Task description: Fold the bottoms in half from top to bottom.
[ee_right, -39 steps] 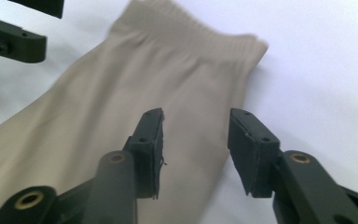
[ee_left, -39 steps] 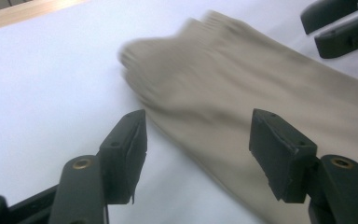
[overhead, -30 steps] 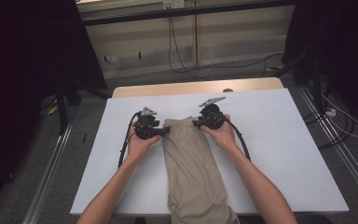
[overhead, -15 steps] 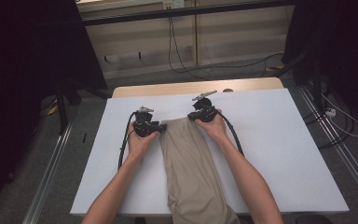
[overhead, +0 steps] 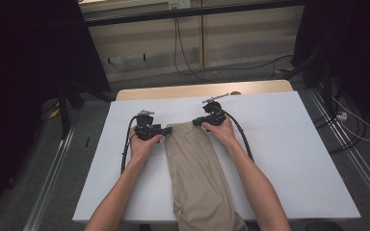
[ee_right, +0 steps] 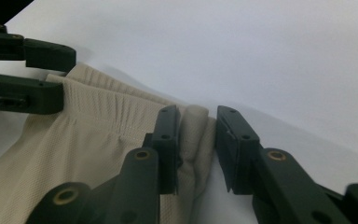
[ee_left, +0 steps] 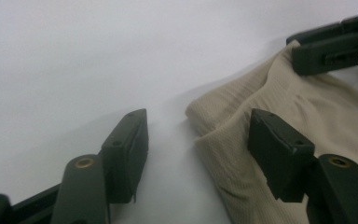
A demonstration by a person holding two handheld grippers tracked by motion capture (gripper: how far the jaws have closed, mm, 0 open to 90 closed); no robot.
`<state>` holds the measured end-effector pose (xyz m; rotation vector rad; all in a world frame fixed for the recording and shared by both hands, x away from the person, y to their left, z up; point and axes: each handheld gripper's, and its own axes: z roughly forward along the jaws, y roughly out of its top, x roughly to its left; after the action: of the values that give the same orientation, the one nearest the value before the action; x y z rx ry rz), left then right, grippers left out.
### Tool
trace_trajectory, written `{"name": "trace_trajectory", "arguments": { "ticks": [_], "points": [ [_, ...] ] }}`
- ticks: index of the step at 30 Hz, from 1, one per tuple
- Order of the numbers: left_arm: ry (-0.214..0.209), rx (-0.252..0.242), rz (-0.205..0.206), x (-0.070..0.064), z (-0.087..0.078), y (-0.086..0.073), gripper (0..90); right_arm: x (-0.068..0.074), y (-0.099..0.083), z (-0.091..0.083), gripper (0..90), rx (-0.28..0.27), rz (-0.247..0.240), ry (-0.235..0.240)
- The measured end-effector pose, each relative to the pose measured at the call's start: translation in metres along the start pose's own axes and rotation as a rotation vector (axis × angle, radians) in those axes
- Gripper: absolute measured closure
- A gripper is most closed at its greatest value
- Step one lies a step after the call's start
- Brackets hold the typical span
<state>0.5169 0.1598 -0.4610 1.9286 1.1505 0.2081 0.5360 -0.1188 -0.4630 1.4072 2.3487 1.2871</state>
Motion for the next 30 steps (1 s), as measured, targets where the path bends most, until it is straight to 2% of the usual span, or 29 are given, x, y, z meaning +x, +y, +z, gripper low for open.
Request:
{"name": "trace_trajectory", "arguments": {
  "ticks": [1, 2, 3, 5, 6, 7, 10, 12, 14, 17, 18, 21, 24, 30],
  "points": [
    [-0.009, -0.002, -0.002, -0.001, 0.0, 0.0, 38.9, 0.0, 0.0, 0.0, 75.5, 0.002, 0.001, 0.007],
    [-0.063, 0.006, 0.007, 0.0, 0.001, -0.001, 46.0, 0.001, 0.0, 0.0, 78.0, 0.002, -0.003, 0.006],
    [-0.088, 0.014, 0.008, -0.001, 0.003, -0.002, 60.6, 0.003, 0.0, -0.001, 80.7, 0.004, -0.004, 0.002],
    [-0.061, 0.018, -0.004, -0.006, 0.004, -0.001, 59.1, 0.007, 0.001, -0.003, 82.4, 0.008, -0.018, -0.017],
    [-0.071, 0.027, -0.016, -0.004, 0.003, 0.0, 62.1, 0.007, 0.001, -0.003, 82.6, 0.012, -0.02, -0.017],
    [-0.092, 0.026, -0.038, -0.002, 0.003, -0.001, 69.7, 0.008, 0.001, -0.005, 82.8, 0.016, -0.021, -0.018],
    [-0.113, 0.014, -0.034, -0.002, 0.004, 0.0, 77.9, 0.009, 0.001, -0.01, 83.0, 0.005, -0.025, -0.008],
    [-0.09, -0.003, 0.011, -0.007, 0.004, 0.005, 78.9, 0.01, 0.004, -0.015, 83.0, -0.011, -0.029, -0.018],
    [-0.074, -0.023, 0.017, -0.013, 0.003, 0.013, 79.0, 0.009, 0.008, -0.021, 83.0, -0.038, -0.027, -0.029],
    [-0.064, -0.068, 0.044, -0.021, -0.002, 0.033, 78.9, 0.007, 0.016, -0.036, 83.0, -0.102, -0.007, -0.042],
    [-0.06, -0.082, 0.065, -0.024, -0.004, 0.042, 78.9, 0.007, 0.019, -0.042, 83.0, -0.128, 0.0, -0.044],
    [-0.051, -0.107, 0.095, -0.03, -0.004, 0.061, 78.9, 0.006, 0.028, -0.058, 82.9, -0.191, 0.007, -0.053],
    [-0.049, -0.134, 0.112, -0.036, -0.001, 0.077, 78.7, 0.003, 0.039, -0.072, 82.9, -0.228, 0.011, -0.07],
    [-0.059, -0.177, 0.12, -0.043, 0.004, 0.109, 78.5, -0.002, 0.063, -0.098, 82.8, -0.278, -0.004, -0.103]
  ]
}}
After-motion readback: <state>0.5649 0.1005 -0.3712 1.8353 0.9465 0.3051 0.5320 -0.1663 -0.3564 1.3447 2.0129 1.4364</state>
